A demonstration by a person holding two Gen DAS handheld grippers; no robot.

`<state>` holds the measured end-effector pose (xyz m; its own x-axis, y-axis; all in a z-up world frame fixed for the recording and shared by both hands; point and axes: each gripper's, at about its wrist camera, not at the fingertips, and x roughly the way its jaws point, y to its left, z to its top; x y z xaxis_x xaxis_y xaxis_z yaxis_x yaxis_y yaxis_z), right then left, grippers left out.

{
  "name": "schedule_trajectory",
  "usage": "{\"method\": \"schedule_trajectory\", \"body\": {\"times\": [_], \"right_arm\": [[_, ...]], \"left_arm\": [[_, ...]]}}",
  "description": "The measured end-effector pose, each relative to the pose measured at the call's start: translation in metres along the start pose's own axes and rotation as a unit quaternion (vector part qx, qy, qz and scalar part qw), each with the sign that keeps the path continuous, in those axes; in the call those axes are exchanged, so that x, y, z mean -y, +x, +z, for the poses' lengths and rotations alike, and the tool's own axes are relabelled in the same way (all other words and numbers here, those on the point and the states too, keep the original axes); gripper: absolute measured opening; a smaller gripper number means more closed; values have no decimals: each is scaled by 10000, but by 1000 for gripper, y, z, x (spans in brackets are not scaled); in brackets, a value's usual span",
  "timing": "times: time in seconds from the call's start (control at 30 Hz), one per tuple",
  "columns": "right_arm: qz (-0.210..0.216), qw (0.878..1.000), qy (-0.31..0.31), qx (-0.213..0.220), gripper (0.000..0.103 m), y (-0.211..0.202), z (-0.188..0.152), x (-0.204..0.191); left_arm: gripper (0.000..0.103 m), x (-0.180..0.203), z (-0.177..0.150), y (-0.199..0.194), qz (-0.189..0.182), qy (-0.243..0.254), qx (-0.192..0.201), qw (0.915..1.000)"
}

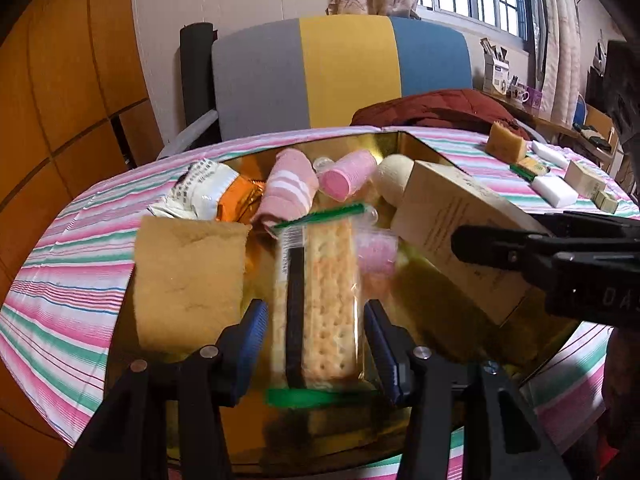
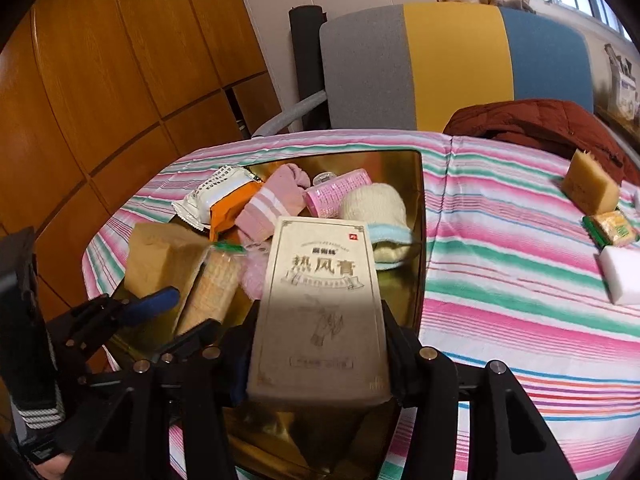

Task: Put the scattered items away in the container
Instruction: 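Lower the cracker pack and box into the tray and open both tools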

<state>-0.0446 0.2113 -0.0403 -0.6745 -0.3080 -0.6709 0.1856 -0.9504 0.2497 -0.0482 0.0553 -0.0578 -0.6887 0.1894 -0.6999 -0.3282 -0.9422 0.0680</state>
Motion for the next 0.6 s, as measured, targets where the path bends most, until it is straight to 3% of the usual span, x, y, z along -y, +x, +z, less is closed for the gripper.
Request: {"method": "schedule_trajectory", "body": {"times": [0.6], "right_arm": [[112,9999,99,38,54,-7,-4,-1]], "left_arm": [[51,-25,-7,4,229,-306,-74,9992]]}}
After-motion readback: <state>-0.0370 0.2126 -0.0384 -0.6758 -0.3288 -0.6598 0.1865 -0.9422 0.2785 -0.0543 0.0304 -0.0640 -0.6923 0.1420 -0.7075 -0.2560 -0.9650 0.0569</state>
